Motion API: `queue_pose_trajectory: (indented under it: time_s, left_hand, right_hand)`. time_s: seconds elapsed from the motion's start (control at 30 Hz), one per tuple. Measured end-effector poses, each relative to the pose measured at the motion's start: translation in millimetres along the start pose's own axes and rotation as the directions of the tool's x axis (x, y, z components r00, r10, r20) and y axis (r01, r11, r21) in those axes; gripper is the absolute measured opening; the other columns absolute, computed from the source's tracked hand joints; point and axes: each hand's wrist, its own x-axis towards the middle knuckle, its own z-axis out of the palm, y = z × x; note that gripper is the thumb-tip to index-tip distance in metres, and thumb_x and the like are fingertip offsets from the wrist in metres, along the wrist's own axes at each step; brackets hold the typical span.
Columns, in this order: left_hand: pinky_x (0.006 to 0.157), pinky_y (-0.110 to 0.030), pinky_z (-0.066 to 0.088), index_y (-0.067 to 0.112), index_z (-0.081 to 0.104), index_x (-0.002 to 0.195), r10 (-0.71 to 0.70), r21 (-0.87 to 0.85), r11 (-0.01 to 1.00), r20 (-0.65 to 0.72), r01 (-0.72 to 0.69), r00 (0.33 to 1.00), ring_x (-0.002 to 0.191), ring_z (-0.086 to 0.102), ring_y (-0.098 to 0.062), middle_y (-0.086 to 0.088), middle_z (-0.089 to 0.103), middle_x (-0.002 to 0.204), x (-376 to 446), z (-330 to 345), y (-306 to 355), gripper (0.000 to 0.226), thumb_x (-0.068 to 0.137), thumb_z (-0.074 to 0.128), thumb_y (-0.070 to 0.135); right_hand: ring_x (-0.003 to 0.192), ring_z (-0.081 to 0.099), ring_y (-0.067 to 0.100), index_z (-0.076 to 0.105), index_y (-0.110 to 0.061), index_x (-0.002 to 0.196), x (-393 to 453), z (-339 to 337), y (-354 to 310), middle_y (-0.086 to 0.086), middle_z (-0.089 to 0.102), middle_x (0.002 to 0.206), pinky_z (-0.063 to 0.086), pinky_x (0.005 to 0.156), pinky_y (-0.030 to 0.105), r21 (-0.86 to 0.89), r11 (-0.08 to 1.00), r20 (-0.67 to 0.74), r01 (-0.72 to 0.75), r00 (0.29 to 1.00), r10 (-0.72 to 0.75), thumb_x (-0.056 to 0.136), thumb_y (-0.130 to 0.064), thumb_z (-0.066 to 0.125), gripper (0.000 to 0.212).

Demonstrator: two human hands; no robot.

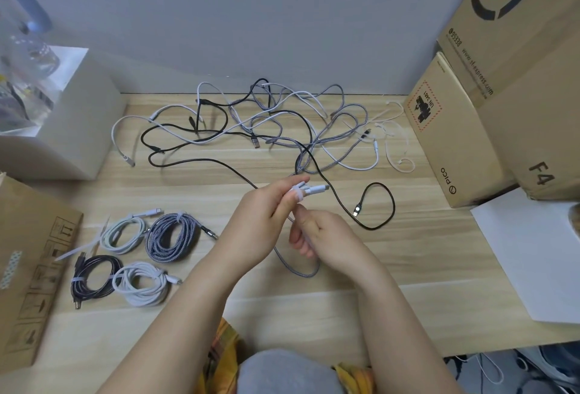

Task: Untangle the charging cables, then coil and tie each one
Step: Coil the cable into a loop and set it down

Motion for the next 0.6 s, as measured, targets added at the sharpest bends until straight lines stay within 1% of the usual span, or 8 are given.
queue_pose_trajectory:
  time_s: [0.07, 0.13, 0.2, 0.3, 0.4, 0.47, 0.53, 0.6]
  left_hand:
    - [0.081, -0.017, 0.042, 0.023, 0.057, 0.126, 0.019, 0.074, 0.997, -0.013, -0.018, 1.0, 0.089, 0.058, -0.008, -0.005, 0.07, 0.098, 0, 1, -2, 0.03, 0.099, 0.045, 0.021]
    - [0.084, -0.018, 0.042, 0.022, 0.056, 0.127, 0.022, 0.086, 0.996, -0.03, -0.019, 0.999, 0.091, 0.06, -0.007, -0.001, 0.07, 0.098, -1, 3, -3, 0.031, 0.099, 0.044, 0.02]
    - [0.089, -0.023, 0.045, 0.025, 0.056, 0.126, 0.001, 0.039, 0.999, -0.05, 0.001, 0.999, 0.096, 0.063, -0.008, 0.009, 0.067, 0.099, 0, 4, -4, 0.029, 0.099, 0.044, 0.023]
    - [0.094, -0.033, 0.048, 0.034, 0.054, 0.116, -0.042, -0.07, 0.997, -0.082, 0.037, 0.996, 0.101, 0.062, -0.008, 0.02, 0.063, 0.101, 0, 7, -3, 0.022, 0.098, 0.042, 0.031]
    - [0.095, -0.036, 0.048, 0.031, 0.054, 0.115, -0.083, -0.11, 0.991, -0.074, 0.075, 0.994, 0.101, 0.061, -0.01, 0.019, 0.061, 0.101, 0, 11, -1, 0.02, 0.099, 0.042, 0.028]
    - [0.092, -0.036, 0.048, 0.022, 0.056, 0.12, -0.092, -0.111, 0.99, -0.064, 0.085, 0.994, 0.097, 0.06, -0.012, 0.014, 0.062, 0.099, 0, 11, 0, 0.032, 0.095, 0.04, 0.035]
    - [0.086, -0.032, 0.049, 0.017, 0.056, 0.12, -0.087, -0.102, 0.992, -0.056, 0.081, 0.995, 0.09, 0.059, -0.01, 0.013, 0.061, 0.095, -1, 10, -1, 0.037, 0.093, 0.037, 0.033]
    - [0.082, -0.028, 0.049, 0.015, 0.056, 0.118, -0.077, -0.093, 0.993, -0.053, 0.072, 0.996, 0.087, 0.058, -0.005, 0.014, 0.061, 0.094, -1, 10, -1, 0.03, 0.097, 0.036, 0.024]
  right_hand:
    - [0.055, 0.055, 0.011, 0.059, -0.018, 0.072, 1, 2, -4, 0.0, 0.058, 0.063, 0.046, 0.058, 0.026, 0.257, 0.965, -0.082, 0.061, 0.996, -0.041, 0.099, -0.028, 0.042, 0.034]
    - [0.047, 0.045, 0.002, 0.058, -0.017, 0.071, -1, 3, -10, -0.004, 0.051, 0.057, 0.038, 0.05, 0.015, 0.354, 0.931, -0.154, 0.09, 0.987, -0.037, 0.097, -0.014, 0.047, 0.029]
    - [0.045, 0.035, 0.004, 0.057, -0.007, 0.067, -1, 6, -12, -0.007, 0.041, 0.05, 0.03, 0.047, 0.016, 0.38, 0.918, -0.226, 0.114, 0.974, -0.027, 0.093, -0.014, 0.052, 0.027]
    - [0.049, 0.027, 0.01, 0.052, 0.007, 0.067, 0, 11, -15, -0.009, 0.03, 0.046, 0.023, 0.049, 0.022, 0.394, 0.903, -0.349, 0.173, 0.937, -0.027, 0.075, -0.027, 0.056, 0.036]
    - [0.045, 0.028, 0.006, 0.052, -0.005, 0.054, -2, 11, -15, -0.012, 0.032, 0.041, 0.024, 0.048, 0.018, 0.43, 0.883, -0.383, 0.191, 0.924, -0.013, 0.081, -0.013, 0.06, 0.03]
    - [0.04, 0.034, 0.003, 0.052, -0.012, 0.052, -4, 11, -15, -0.013, 0.037, 0.036, 0.025, 0.046, 0.012, 0.443, 0.877, -0.382, 0.187, 0.924, -0.004, 0.085, -0.001, 0.055, 0.035]
    - [0.04, 0.033, 0.003, 0.055, -0.004, 0.057, -4, 12, -13, -0.013, 0.038, 0.036, 0.025, 0.045, 0.011, 0.461, 0.868, -0.387, 0.184, 0.922, 0.01, 0.084, 0.0, 0.055, 0.028]
    - [0.043, 0.031, 0.003, 0.056, 0.007, 0.064, -3, 13, -13, -0.013, 0.038, 0.039, 0.026, 0.048, 0.016, 0.479, 0.858, -0.41, 0.184, 0.912, 0.033, 0.083, -0.004, 0.06, 0.022]
